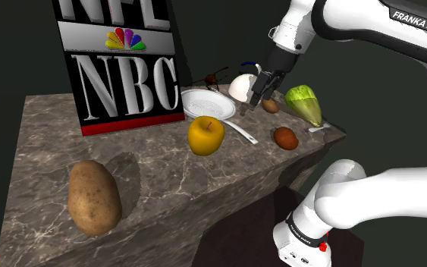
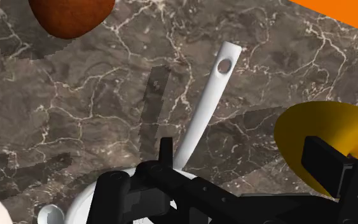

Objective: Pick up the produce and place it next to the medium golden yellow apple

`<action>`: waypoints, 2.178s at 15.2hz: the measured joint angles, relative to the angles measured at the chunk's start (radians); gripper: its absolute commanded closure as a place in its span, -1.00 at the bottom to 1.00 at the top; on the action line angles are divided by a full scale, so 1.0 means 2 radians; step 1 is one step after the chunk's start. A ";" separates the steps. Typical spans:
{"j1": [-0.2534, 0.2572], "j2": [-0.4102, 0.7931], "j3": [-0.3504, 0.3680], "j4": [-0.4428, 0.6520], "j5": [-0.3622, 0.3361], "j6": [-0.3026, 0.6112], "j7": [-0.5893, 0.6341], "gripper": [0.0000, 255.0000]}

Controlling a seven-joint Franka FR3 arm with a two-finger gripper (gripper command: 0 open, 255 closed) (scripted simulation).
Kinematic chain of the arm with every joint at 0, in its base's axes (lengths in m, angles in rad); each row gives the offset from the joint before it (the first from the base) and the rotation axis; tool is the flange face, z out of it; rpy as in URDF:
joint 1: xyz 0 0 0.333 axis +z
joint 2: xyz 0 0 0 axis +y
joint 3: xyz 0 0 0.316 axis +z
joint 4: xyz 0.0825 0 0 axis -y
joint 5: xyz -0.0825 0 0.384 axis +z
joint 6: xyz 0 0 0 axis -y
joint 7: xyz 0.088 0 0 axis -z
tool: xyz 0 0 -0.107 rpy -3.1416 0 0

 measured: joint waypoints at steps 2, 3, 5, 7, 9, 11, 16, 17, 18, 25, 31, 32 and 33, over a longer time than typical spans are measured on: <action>-0.002 0.001 -0.002 -0.002 -0.003 0.002 -0.001 -1.00; -0.006 0.008 -0.006 0.000 -0.008 0.006 -0.003 -1.00; -0.017 0.020 -0.017 -0.002 -0.022 0.016 -0.010 -1.00; -0.028 0.036 -0.030 -0.004 -0.036 0.030 -0.019 -1.00; -0.038 0.056 -0.041 -0.004 -0.049 0.047 -0.023 -1.00; -0.049 0.075 -0.052 0.002 -0.062 0.058 -0.029 -1.00; -0.075 0.120 -0.081 0.011 -0.093 0.090 -0.042 -1.00; -0.080 0.130 -0.087 0.013 -0.099 0.097 -0.044 -1.00; -0.085 0.141 -0.091 0.018 -0.104 0.103 -0.044 -1.00; -0.118 0.222 -0.133 0.065 -0.135 0.136 -0.062 -1.00; -0.138 0.276 -0.159 0.089 -0.149 0.167 -0.070 -1.00; -0.138 0.278 -0.160 0.086 -0.149 0.173 -0.070 -1.00; -0.139 0.281 -0.161 0.082 -0.149 0.179 -0.071 -1.00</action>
